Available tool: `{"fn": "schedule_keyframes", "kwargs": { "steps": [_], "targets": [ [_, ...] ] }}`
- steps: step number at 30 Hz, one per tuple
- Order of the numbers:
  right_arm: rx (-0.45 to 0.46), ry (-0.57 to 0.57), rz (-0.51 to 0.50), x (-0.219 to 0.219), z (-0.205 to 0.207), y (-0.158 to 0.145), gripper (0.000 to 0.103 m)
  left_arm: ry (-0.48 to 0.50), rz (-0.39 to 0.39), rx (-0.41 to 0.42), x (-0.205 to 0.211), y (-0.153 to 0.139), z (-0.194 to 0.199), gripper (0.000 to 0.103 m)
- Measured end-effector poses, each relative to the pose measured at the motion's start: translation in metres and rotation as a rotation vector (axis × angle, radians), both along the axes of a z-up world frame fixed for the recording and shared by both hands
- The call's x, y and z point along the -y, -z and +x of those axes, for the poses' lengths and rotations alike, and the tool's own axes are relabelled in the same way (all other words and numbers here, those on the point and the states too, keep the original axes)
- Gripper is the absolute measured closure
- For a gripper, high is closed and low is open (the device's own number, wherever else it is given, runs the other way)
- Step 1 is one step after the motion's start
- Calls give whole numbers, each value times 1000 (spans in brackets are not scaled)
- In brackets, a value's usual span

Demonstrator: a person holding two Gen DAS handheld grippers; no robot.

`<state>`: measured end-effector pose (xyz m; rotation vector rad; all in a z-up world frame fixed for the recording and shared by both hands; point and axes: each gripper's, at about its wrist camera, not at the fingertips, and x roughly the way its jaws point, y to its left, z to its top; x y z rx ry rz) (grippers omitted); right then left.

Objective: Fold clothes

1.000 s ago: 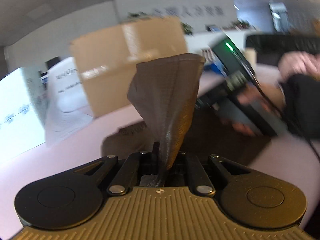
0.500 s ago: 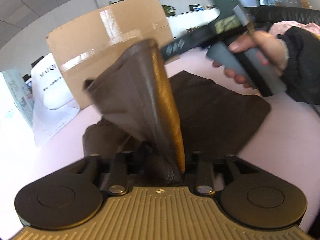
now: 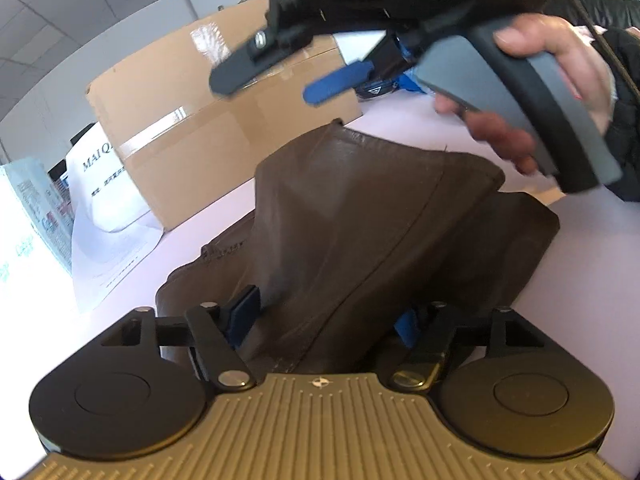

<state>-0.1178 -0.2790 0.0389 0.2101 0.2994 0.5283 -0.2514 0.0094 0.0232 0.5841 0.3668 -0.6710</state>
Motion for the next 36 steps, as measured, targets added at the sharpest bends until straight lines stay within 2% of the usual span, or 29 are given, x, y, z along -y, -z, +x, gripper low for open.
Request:
{"fn": "schedule_keyframes", "kwargs": {
  "steps": [1,3,5,6,11,15,19,24,28,32,34,36],
  "targets": [
    [-8,-22,-31,-5,-2,-1,16,-9,7,8,1,0,0,23],
    [-24,-53,-89,-15,-5,-1,36,-18,18,14,0,2,-2,23],
    [-42,-61,-156,-23,-7,2,48,-22,20,8,-1,3,-2,23],
    [-66,-61,-204,-29,-6,6,51,-24,19,2,-3,3,-1,23],
    [-237,-21,-342,-42,14,49,51,-62,26,-39,-20,0,5,23],
    [-231,-22,-351,-40,12,53,51,-109,-7,-75,-46,-10,9,22],
    [-219,-18,-353,-38,11,51,49,-131,-108,-108,-73,-34,10,21],
    [-205,-21,-375,-39,9,47,48,-117,-97,-117,-78,-35,9,21],
    [-199,-21,-384,-42,12,48,48,-168,-195,-169,-107,-44,4,21],
    [-185,-13,-406,-47,13,49,47,-353,-361,-204,-148,-49,7,21],
    [-173,-8,-417,-49,10,48,45,-473,-443,-266,-158,-37,24,21],
    [-154,-13,-375,-47,6,41,29,-452,-479,-371,-152,-23,36,21]
  ]
}}
